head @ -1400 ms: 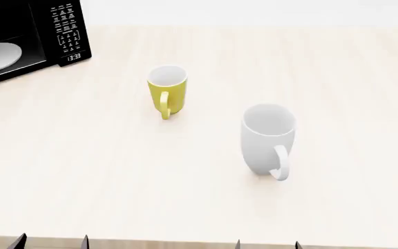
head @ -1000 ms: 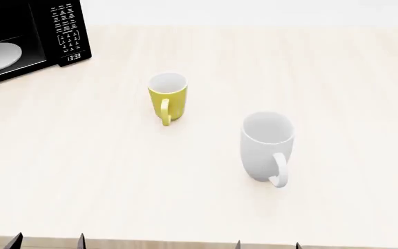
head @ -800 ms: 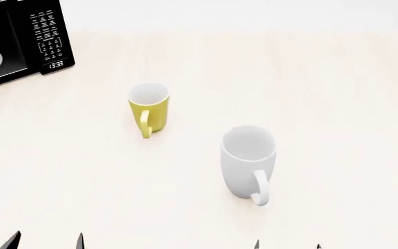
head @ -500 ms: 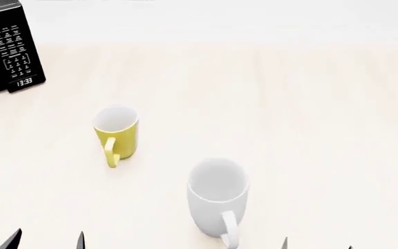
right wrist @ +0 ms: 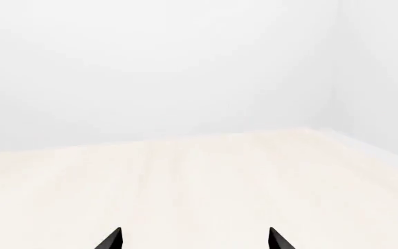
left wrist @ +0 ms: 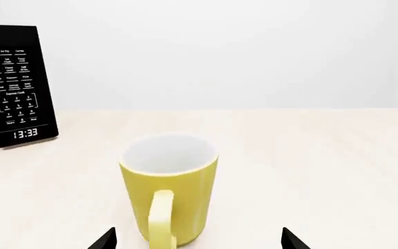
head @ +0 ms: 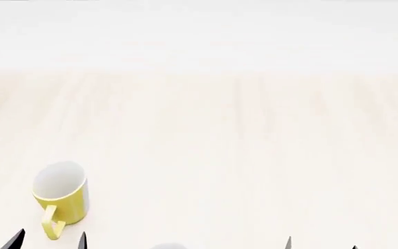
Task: Put the yellow and white mug to the front of the white mug.
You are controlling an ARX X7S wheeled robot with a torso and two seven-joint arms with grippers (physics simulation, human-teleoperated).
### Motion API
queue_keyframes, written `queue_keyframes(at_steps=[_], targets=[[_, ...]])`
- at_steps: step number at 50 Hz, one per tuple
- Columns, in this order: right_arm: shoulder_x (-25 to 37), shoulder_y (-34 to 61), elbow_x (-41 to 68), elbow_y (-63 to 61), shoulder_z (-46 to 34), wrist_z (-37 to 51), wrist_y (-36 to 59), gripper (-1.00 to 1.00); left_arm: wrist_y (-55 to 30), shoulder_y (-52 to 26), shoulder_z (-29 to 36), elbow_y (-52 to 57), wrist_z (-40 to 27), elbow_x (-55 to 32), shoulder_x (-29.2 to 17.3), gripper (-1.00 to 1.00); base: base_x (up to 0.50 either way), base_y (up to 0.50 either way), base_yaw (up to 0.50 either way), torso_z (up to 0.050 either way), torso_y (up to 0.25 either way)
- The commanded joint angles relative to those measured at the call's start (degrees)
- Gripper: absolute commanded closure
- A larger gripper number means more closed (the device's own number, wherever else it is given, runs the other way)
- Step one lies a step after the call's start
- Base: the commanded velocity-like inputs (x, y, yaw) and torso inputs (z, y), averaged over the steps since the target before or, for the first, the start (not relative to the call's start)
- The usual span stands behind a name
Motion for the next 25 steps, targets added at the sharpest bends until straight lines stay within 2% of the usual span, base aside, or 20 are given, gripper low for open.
queue_keyframes(at_steps=[1, 2, 3, 4, 5, 9, 25], targets=[[0.4, -0.1, 0.5, 0.0, -0.3, 0.4, -0.4, -1.00, 0.2, -0.2, 0.5, -0.5, -0.4, -0.8, -0.5, -1.00, 0.49, -0.17, 0.00, 0.000, 0.000], [0.3, -0.2, 0.5, 0.1, -0.3, 0.4, -1.3, -1.00, 0.2, -0.3, 0.6, -0.6, -0.4, -1.0, -0.6, -1.00, 0.49, -0.17, 0.00, 0.000, 0.000], [0.8, 0.0, -4.4, 0.3, -1.8, 2.3, 0.4, -1.00, 0.4, -0.5, 0.6, -1.2, -0.5, -0.9, -0.6, -1.00, 0.49, -0.17, 0.00, 0.000, 0.000], [0.7, 0.7, -4.0, 0.3, -1.8, 3.0, 3.4, -1.00, 0.4, -0.6, 0.6, -1.3, -0.5, -1.0, -0.6, -1.00, 0.00, 0.00, 0.00, 0.000, 0.000], [0.2, 1.0, -1.5, 0.6, -1.1, 2.3, 3.5, -1.00, 0.4, -0.7, 0.6, -1.5, -0.6, -1.0, -0.7, -1.00, 0.00, 0.00, 0.00, 0.000, 0.000], [0.6, 1.2, -3.8, 0.9, -2.0, 3.5, 4.3, -1.00, 0.4, -0.8, 0.8, -1.5, -0.7, -1.1, -0.9, -1.00, 0.00, 0.00, 0.00, 0.000, 0.004], [1.2, 1.1, -3.4, 1.1, -2.4, 4.0, 4.0, -1.00, -1.0, -1.8, 0.4, -2.7, -2.8, -1.9, -1.4, -1.00, 0.00, 0.00, 0.00, 0.000, 0.000]])
